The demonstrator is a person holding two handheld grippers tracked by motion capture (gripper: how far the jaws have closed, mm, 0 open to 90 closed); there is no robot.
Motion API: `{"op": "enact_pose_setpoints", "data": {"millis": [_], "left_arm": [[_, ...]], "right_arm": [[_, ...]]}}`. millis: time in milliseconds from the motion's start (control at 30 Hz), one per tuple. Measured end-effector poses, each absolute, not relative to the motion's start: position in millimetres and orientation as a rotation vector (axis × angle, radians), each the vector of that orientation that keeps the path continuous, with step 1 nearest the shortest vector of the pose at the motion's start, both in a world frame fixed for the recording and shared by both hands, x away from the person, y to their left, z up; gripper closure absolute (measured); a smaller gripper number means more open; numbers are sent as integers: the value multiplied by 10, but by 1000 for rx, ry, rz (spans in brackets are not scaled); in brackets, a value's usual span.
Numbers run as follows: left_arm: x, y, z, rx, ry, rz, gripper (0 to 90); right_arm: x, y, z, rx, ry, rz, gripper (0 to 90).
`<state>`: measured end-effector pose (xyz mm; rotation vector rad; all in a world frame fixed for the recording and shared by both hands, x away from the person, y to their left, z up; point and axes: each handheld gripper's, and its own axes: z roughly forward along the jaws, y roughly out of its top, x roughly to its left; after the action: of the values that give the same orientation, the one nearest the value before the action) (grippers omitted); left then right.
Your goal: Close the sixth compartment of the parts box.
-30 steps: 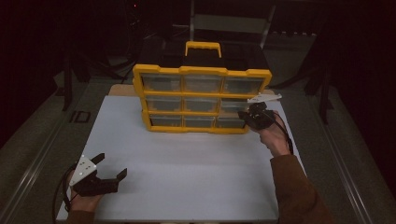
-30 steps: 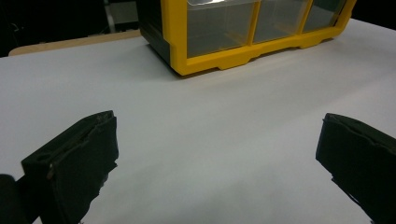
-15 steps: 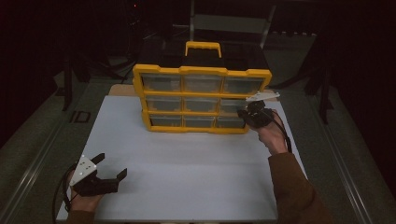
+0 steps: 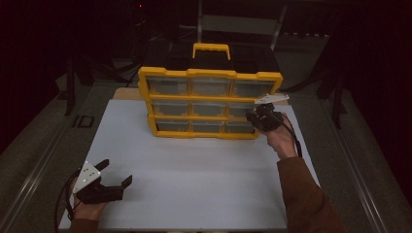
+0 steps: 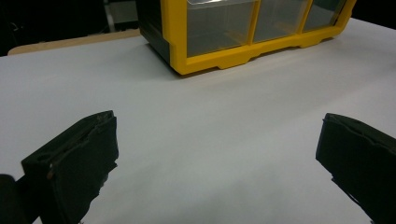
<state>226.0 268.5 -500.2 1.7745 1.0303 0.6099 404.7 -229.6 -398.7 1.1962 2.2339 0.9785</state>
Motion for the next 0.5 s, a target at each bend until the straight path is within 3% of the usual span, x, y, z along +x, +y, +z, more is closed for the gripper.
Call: {"op": "enact_pose_setpoints", "data": {"millis": [500], "left_arm": [[2257,2682,-4999,1772,1031,611,0]], "right_arm": [[4080,-2286,-4012,1207,2219,979,900]]}}
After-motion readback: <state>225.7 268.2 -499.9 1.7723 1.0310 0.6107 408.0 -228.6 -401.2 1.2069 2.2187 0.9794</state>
